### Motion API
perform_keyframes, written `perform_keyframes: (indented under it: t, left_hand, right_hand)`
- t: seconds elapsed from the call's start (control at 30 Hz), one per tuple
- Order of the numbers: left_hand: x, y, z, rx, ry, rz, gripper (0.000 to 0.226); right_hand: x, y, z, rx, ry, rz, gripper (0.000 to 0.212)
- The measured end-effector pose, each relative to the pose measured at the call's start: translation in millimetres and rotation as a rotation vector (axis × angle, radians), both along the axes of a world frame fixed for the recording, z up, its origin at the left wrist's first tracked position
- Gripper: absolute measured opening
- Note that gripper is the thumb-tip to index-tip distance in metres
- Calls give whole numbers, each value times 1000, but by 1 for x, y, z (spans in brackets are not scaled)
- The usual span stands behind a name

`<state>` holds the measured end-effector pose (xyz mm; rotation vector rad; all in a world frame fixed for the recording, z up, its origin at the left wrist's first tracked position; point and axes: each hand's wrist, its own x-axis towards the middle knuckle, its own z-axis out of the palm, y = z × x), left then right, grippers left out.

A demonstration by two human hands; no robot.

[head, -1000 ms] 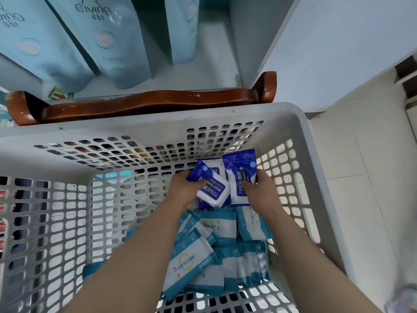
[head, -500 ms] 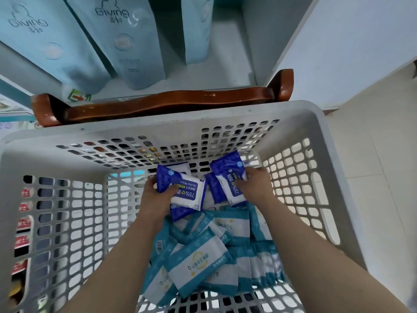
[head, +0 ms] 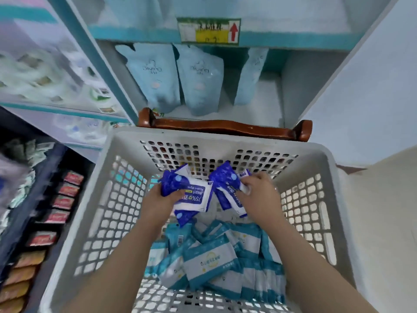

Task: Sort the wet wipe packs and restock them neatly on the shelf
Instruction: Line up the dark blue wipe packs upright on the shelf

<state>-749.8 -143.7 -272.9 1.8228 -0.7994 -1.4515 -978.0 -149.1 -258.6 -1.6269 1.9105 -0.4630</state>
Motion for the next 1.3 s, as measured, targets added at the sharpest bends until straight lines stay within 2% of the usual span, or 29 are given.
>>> perform_keyframes:
  t: [0.23,0.43,0.47,0.53,0.7,0.77,0.83,0.93,1.03,1.1,1.2,1.3]
  left_hand:
    - [54,72,97,-269,-80,284,12]
    - [129,139,164,-396,55,645,25]
    - [143,150,173,-427,53,701,26]
    - [171,172,191,-497,16,791,26]
    - [263,230,222,-605,-36,996,25]
    - [307,254,231,-632,-69,1070,26]
    - [353,278,241,-652,-92,1139,27]
    - [423,314,255,-667,-164,1193,27]
    - [485,344,267,-693,-199,1229,15]
    - [523,356,270,-689,-205,1273,15]
    - [569,366,267,-684,-186,1331,28]
    - [604,369,261,-674,-164,1380,25]
  right_hand:
    - [70,6,97,-221,-109,277,14]
    - [163,22,169,-338,-276,443,15]
    - [181,25,179,-350,-300,474,15]
    - [220,30,198,-356,-355,532,2]
    - [345,58,238,-424,-423,701,11]
    - [400,76,251,-453,-473,771,15]
    - [457,95,263,-480,-520,836,30]
    - [542,118,271,-443,-570,907,21]
    - [614,141,276,-367,-621,973,20]
    - [655,153,277,-351,-643,993,24]
    - [710,162,275,-353,-642,1014,36]
    - [764,160,266,-301,-616,1060,38]
